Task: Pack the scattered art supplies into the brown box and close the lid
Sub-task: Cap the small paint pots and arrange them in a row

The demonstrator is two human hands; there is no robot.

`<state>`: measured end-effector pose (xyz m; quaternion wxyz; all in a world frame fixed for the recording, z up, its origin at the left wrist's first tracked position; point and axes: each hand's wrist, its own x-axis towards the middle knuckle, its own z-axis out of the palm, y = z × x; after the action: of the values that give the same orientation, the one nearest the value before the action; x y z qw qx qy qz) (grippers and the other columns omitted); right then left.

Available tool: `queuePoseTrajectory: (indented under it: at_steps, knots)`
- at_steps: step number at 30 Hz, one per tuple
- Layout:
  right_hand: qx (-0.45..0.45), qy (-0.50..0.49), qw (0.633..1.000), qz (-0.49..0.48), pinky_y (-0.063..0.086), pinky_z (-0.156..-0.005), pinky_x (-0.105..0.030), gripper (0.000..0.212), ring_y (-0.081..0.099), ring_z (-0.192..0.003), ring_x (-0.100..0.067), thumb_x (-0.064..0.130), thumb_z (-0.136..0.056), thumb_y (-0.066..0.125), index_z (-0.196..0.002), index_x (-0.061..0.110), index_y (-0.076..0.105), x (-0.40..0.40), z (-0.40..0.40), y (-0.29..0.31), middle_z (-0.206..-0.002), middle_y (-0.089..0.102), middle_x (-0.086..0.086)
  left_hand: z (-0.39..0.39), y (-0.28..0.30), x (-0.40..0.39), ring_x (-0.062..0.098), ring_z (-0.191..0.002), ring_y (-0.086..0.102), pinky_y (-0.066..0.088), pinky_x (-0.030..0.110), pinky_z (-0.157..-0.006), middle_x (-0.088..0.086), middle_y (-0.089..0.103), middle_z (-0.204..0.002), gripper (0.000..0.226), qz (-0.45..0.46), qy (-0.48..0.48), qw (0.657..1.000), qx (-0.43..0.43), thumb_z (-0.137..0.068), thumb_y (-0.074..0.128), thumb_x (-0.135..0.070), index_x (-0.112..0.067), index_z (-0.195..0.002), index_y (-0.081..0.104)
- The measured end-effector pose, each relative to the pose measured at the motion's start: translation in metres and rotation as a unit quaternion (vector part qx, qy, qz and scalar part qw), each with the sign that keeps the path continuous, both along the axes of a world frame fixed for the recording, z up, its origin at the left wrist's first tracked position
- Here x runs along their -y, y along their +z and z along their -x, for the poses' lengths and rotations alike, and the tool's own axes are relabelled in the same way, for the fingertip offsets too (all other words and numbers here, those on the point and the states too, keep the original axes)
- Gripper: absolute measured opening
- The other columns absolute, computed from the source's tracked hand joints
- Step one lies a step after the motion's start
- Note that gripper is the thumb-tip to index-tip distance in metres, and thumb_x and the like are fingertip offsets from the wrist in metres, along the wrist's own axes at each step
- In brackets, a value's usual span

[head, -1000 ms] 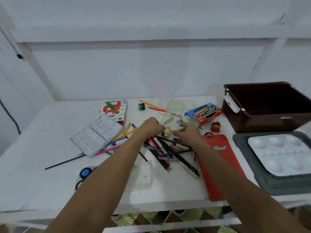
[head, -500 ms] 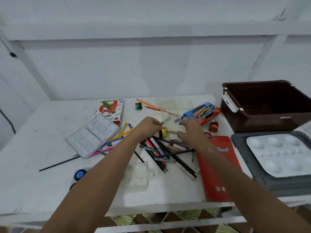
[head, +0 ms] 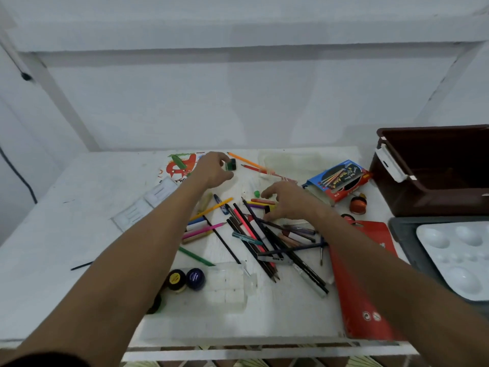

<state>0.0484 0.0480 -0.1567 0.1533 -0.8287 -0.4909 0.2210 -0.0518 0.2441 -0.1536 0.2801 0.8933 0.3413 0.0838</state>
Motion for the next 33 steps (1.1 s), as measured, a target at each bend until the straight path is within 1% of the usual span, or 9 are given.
queuePoseTrajectory:
  at_steps: [4,9,13,17,19,23,27,30,33]
  knots:
    - [0.027,0.033,0.998,0.041,0.037,-0.079,-0.019,0.055,0.053,-0.101,-0.012,0.028,-0.072,0.079,-0.123,0.014,0.062,-0.006,-0.004,-0.006,-0.121,0.060,-0.001,-0.014,-0.007,-0.017,0.026,-0.128,0.043,0.035,0.031,-0.100,0.009,0.044,-0.140,0.059,-0.053,-0.035,0.997,-0.035,-0.084,0.069,-0.025,-0.017,-0.138,0.047]
    - [0.037,0.044,0.998,0.038,0.041,-0.081,-0.022,0.046,0.054,-0.099,-0.017,0.030,-0.076,0.076,-0.118,0.014,0.066,-0.009,-0.005,-0.013,-0.115,0.062,-0.005,-0.024,-0.024,-0.027,0.028,-0.135,0.036,0.029,0.035,-0.109,0.010,0.039,-0.148,0.061,-0.083,-0.079,0.990,-0.087,-0.090,0.063,-0.023,-0.014,-0.145,0.037]
    - [0.013,0.042,0.999,0.015,0.039,-0.080,-0.020,0.043,0.055,-0.100,-0.014,0.031,-0.078,0.075,-0.117,0.015,0.066,-0.008,-0.005,-0.011,-0.112,0.062,-0.001,-0.029,-0.030,-0.027,0.031,-0.113,0.051,0.041,0.037,-0.091,0.014,0.054,-0.125,0.037,-0.118,-0.073,0.989,-0.057,-0.087,0.062,-0.016,-0.009,-0.123,0.054]
    - [-0.016,0.020,1.000,-0.013,0.036,-0.071,-0.015,0.044,0.051,-0.089,-0.008,0.032,-0.077,0.076,-0.116,0.014,0.066,-0.005,-0.002,-0.009,-0.109,0.061,0.000,-0.029,-0.028,-0.024,0.026,-0.089,0.051,0.038,0.033,-0.068,0.013,0.057,-0.104,0.016,-0.152,-0.075,0.982,-0.081,-0.085,0.059,-0.011,-0.006,-0.098,0.051]
    - [-0.017,0.018,0.999,-0.028,0.038,-0.070,-0.017,0.043,0.051,-0.087,-0.010,0.032,-0.076,0.077,-0.114,0.013,0.068,-0.003,0.001,-0.009,-0.108,0.063,-0.002,-0.028,-0.031,-0.023,0.028,-0.096,0.054,0.041,0.035,-0.071,0.013,0.056,-0.109,0.024,-0.156,-0.082,0.980,-0.090,-0.085,0.061,-0.011,-0.008,-0.107,0.051]
    - [-0.026,-0.002,0.998,-0.060,0.036,-0.067,-0.016,0.045,0.050,-0.086,-0.009,0.033,-0.077,0.076,-0.116,0.014,0.066,0.003,0.009,-0.006,-0.103,0.059,0.002,-0.016,-0.032,-0.012,0.032,-0.114,0.051,0.045,0.040,-0.090,0.014,0.048,-0.127,0.054,-0.139,-0.099,0.981,-0.094,-0.090,0.063,-0.028,-0.011,-0.137,0.044]
    - [-0.047,-0.006,0.993,-0.109,0.034,-0.064,-0.007,0.047,0.054,-0.083,-0.007,0.035,-0.077,0.076,-0.118,0.016,0.064,0.009,0.027,0.002,-0.106,0.061,0.003,0.022,-0.014,0.011,0.026,-0.096,0.053,0.040,0.030,-0.075,0.012,0.052,-0.107,0.047,-0.118,-0.064,0.991,-0.027,-0.088,0.062,-0.041,-0.007,-0.121,0.059]
    - [-0.065,0.023,0.989,-0.133,0.039,-0.071,-0.014,0.042,0.058,-0.083,-0.008,0.035,-0.078,0.075,-0.115,0.018,0.066,0.012,0.055,0.006,-0.098,0.059,0.007,0.073,0.006,0.034,0.019,-0.085,0.055,0.035,0.025,-0.066,0.002,0.059,-0.092,0.039,-0.101,-0.031,0.994,0.022,-0.081,0.070,-0.044,-0.014,-0.105,0.067]
    - [-0.086,0.056,0.983,-0.150,0.041,-0.069,-0.015,0.038,0.059,-0.081,0.000,0.036,-0.077,0.076,-0.110,0.022,0.068,0.020,0.093,0.008,-0.093,0.059,0.010,0.134,0.021,0.064,0.012,-0.086,0.059,0.043,0.024,-0.071,-0.005,0.063,-0.093,0.036,-0.056,0.002,0.998,0.037,-0.075,0.075,-0.042,-0.020,-0.102,0.064]
